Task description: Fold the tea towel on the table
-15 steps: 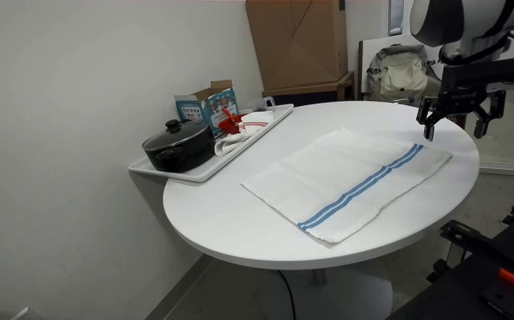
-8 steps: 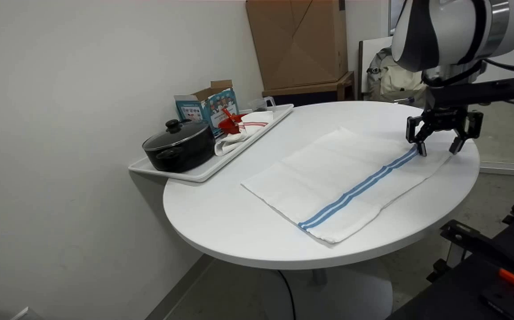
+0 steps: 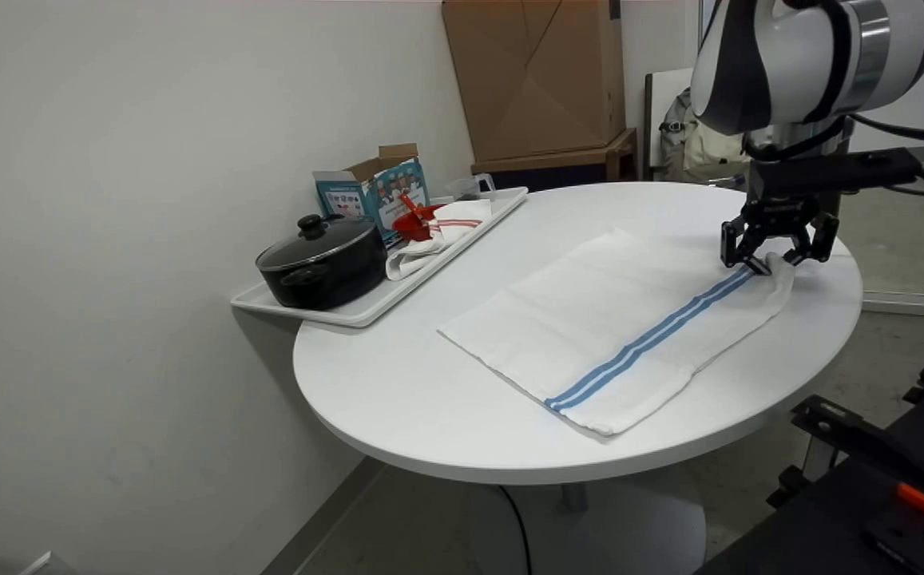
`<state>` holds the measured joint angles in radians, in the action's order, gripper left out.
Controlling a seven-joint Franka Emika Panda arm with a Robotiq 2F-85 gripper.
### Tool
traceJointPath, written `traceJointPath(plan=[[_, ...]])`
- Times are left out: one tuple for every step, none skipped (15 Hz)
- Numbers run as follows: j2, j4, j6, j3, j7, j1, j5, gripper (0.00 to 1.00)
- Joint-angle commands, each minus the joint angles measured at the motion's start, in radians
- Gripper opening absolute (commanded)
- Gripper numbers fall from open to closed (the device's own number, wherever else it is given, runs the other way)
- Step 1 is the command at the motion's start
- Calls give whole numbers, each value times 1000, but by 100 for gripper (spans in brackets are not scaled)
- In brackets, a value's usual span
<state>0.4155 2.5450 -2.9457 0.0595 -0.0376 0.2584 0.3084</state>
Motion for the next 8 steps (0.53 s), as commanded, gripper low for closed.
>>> traceJointPath(plan=[[1, -9, 12, -45, 6, 29, 14, 0], [-8, -6, 22, -63, 13, 40, 22, 0], [-26, -2, 34, -92, 27, 62, 36, 0], [-35, -1, 40, -113, 34, 77, 46, 0], [-54, 2, 47, -146, 49, 106, 68, 0], [-68, 3, 50, -174, 62, 131, 91, 0], [-86, 3, 51, -214, 78, 172, 119, 0], [-102, 1, 56, -244, 94, 203, 149, 0]])
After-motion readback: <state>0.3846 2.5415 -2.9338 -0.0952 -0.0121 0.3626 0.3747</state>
